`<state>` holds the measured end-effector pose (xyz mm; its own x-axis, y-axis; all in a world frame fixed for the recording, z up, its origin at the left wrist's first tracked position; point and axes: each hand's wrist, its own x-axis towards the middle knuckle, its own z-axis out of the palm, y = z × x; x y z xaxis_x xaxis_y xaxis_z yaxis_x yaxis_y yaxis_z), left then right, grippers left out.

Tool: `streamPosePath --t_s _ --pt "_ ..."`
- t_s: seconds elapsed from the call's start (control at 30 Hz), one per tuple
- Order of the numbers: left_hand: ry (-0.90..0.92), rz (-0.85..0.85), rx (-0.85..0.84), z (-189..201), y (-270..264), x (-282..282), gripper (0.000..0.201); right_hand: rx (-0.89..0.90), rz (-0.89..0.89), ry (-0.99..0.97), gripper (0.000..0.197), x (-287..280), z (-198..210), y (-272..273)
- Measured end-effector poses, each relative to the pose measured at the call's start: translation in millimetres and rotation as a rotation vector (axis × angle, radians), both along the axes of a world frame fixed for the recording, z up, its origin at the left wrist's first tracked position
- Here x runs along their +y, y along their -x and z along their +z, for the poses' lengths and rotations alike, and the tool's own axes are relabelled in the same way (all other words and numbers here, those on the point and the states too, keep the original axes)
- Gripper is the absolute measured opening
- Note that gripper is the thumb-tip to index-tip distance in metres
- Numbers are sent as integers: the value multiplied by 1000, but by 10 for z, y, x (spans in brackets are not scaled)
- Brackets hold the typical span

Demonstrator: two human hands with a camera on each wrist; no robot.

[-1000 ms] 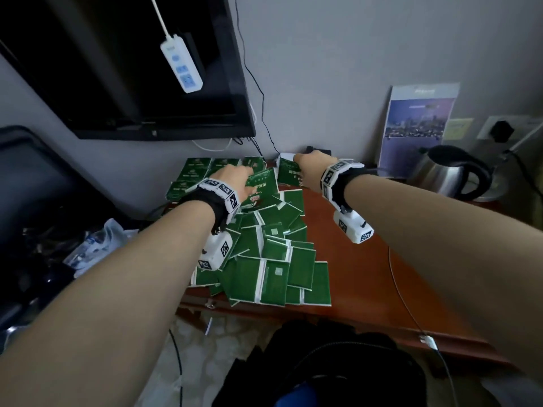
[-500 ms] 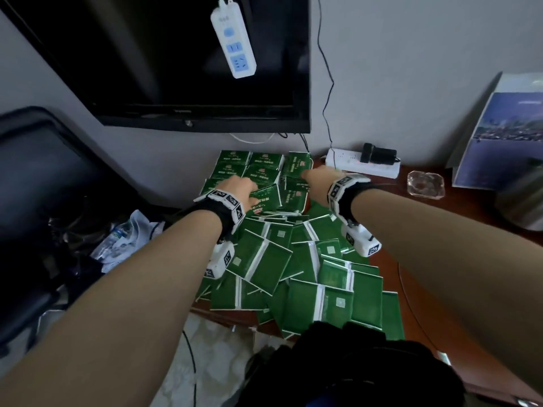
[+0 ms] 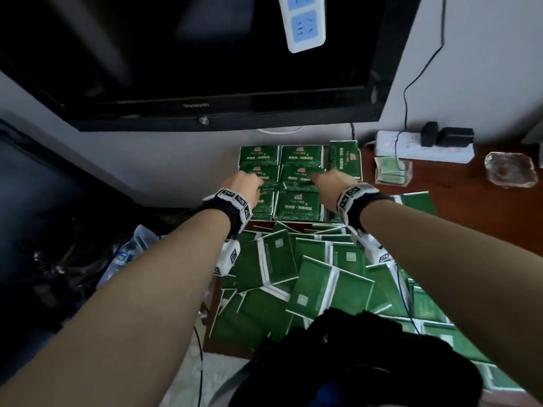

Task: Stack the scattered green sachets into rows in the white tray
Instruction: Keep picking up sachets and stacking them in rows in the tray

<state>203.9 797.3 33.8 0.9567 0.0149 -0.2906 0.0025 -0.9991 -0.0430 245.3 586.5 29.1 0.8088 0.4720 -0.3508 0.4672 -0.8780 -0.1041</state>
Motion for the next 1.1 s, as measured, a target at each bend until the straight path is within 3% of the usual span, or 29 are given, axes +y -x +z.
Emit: streamPosePath --t_s 0.1,0.33,0.4,0.8,1.1 --pt "0 -22 -3 -109 -186 171 40 9 -37 -15 57 160 -163 -134" --pt "-9 -93 3 -336 -727 393 53 4 -146 -98 45 352 -345 -504" --pt "-23 -107 -16 -419 -873 429 56 3 -162 -100 52 395 -431 -653" --pt "-66 -131 -46 -719 -1362 592 59 -3 -74 -44 77 565 -840 -1250" --pt "-38 -182 -37 -1016 -1365 663 65 44 7 32 81 606 -1062 -1315"
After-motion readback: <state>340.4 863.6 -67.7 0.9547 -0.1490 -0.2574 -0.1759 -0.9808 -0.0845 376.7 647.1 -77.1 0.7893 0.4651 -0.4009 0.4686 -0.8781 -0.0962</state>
